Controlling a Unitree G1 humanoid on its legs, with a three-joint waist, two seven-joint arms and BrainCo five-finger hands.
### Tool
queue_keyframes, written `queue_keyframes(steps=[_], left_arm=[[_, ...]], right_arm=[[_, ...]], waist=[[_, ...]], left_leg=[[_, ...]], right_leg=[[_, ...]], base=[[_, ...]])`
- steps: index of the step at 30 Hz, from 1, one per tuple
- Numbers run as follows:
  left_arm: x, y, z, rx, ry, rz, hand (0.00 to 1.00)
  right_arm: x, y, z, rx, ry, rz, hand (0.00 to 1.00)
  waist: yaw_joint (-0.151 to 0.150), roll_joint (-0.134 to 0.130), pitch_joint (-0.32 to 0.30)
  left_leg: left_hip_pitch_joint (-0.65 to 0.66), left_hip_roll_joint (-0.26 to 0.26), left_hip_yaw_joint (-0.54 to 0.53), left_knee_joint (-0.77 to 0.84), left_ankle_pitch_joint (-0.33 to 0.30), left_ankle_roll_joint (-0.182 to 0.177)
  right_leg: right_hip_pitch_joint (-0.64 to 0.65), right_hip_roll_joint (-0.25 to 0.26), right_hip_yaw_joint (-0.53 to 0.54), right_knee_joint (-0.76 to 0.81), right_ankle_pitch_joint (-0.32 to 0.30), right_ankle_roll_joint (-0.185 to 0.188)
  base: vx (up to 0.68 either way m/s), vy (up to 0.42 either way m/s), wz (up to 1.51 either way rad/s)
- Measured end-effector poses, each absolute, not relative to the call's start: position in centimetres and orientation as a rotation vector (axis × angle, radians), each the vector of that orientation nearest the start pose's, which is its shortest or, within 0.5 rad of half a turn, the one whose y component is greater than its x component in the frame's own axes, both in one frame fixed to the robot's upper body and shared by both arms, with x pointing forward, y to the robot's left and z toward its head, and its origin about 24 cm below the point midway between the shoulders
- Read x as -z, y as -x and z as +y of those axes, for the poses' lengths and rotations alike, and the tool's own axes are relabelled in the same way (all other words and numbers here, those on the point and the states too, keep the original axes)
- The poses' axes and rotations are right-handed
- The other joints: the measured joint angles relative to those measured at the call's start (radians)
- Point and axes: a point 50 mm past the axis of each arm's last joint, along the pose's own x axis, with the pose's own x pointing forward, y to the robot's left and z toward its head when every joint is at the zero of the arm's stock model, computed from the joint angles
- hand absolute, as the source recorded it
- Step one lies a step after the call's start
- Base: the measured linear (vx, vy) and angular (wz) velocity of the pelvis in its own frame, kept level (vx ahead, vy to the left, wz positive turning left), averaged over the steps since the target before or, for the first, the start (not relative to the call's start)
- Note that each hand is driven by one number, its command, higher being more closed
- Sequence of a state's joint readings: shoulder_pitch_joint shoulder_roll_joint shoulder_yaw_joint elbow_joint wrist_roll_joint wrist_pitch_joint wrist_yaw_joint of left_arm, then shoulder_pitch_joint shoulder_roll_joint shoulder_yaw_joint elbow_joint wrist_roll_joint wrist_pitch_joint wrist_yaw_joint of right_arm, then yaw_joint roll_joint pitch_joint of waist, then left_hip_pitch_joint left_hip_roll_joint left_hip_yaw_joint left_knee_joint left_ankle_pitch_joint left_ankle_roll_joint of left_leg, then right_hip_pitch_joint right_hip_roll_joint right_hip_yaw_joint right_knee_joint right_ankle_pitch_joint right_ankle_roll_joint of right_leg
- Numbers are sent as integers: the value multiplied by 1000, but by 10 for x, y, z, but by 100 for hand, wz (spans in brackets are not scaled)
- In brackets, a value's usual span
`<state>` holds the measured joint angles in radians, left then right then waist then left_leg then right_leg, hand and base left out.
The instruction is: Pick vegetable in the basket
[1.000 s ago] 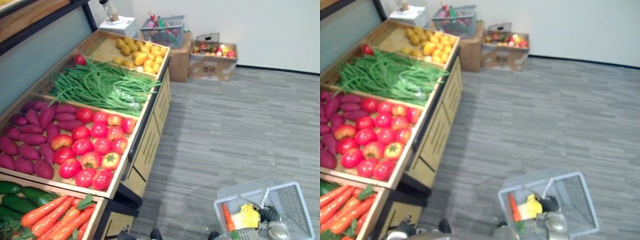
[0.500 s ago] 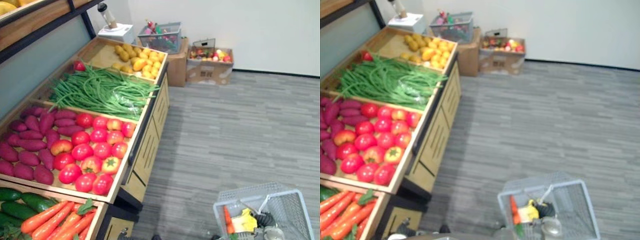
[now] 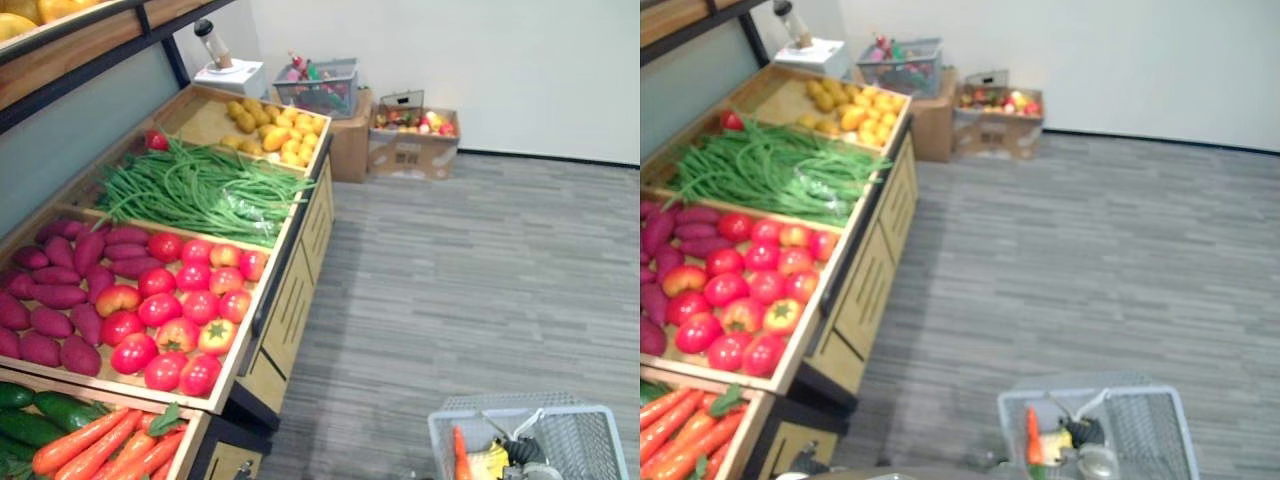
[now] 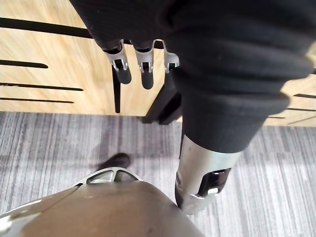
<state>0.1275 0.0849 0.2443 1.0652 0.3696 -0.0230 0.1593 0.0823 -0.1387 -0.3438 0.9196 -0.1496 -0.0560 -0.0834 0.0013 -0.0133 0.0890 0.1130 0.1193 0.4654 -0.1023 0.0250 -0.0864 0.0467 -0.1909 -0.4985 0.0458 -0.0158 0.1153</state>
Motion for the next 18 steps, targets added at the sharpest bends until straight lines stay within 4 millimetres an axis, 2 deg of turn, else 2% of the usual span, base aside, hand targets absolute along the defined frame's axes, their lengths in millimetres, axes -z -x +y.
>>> queue_keyframes(steps=[18], left_arm=[[162, -66, 220, -230, -376, 1173, 0]], right_arm=[[139, -110, -255, 397, 158, 956, 100]], waist=[[1, 4, -12]], left_leg=[[8, -1, -11, 0, -3, -4]], right_leg=[[16, 3, -9, -19, 4, 2]], base=[[0, 0, 0]])
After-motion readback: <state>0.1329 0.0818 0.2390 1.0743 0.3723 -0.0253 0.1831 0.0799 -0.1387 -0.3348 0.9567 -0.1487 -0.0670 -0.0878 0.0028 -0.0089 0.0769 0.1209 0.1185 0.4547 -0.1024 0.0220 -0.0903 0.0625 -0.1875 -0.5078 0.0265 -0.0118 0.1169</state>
